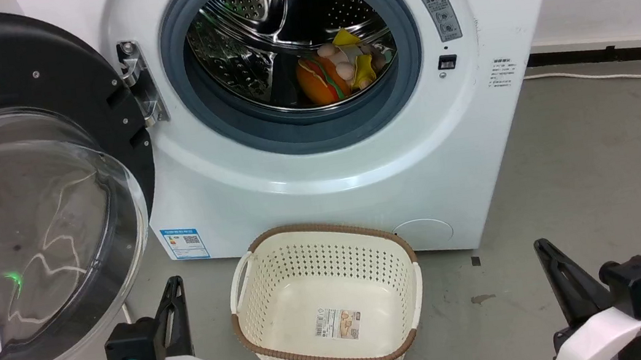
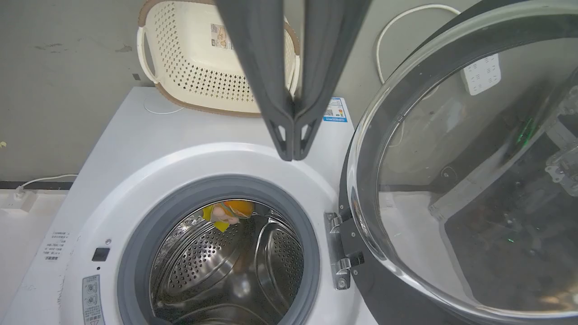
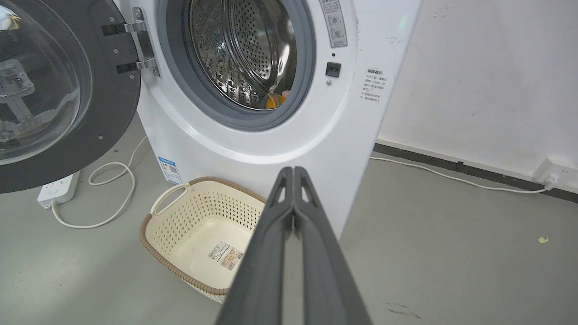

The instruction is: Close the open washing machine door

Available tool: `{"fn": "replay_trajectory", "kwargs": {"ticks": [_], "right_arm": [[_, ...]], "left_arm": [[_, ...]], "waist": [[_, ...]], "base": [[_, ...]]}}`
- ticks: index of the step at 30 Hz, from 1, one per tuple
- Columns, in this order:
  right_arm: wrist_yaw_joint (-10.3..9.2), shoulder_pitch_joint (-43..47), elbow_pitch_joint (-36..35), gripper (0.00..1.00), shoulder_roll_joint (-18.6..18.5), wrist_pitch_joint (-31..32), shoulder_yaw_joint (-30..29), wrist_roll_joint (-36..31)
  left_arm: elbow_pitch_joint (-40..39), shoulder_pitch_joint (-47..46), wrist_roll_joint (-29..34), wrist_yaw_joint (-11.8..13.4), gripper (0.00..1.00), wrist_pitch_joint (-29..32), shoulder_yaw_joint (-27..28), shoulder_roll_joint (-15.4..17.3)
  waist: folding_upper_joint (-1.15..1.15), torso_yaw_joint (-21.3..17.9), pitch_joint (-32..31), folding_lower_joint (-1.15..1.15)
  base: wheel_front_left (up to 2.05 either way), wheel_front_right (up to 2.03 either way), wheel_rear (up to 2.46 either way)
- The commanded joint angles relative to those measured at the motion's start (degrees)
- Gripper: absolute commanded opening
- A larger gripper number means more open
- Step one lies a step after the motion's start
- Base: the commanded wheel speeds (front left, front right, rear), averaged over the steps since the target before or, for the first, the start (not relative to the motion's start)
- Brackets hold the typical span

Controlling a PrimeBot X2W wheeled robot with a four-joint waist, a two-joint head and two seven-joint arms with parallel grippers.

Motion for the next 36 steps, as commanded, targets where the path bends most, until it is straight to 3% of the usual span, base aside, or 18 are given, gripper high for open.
{"fn": "replay_trajectory", "kwargs": {"ticks": [1,15,16,36], "right_arm": [[0.05,-0.8,-0.27,0.0,0.01,0.04,-0.01,-0.29],[0.05,-0.8,-0.27,0.0,0.01,0.04,-0.01,-0.29],[0.0,0.02,0.01,1.0,0.0,0.0,-0.01,0.01],[0.01,1.12,0.99,1.0,0.0,-2.55,-0.09,4.18]], "left_arm": [[-0.24,0.83,0.16,-0.25,0.0,0.02,0.13,-0.01],[-0.24,0.83,0.16,-0.25,0.0,0.02,0.13,-0.01],[0.01,-0.01,-0.01,0.01,1.0,0.0,-0.01,0.0],[0.94,0.61,-5.14,-0.21,1.0,-2.52,-1.18,0.0]], "waist": [[0.0,0.0,0.0,0.0],[0.0,0.0,0.0,0.0],[0.0,0.0,0.0,0.0],[0.0,0.3,-0.04,0.0]], "base": [[0.0,0.0,0.0],[0.0,0.0,0.0],[0.0,0.0,0.0],[0.0,0.0,0.0]]}}
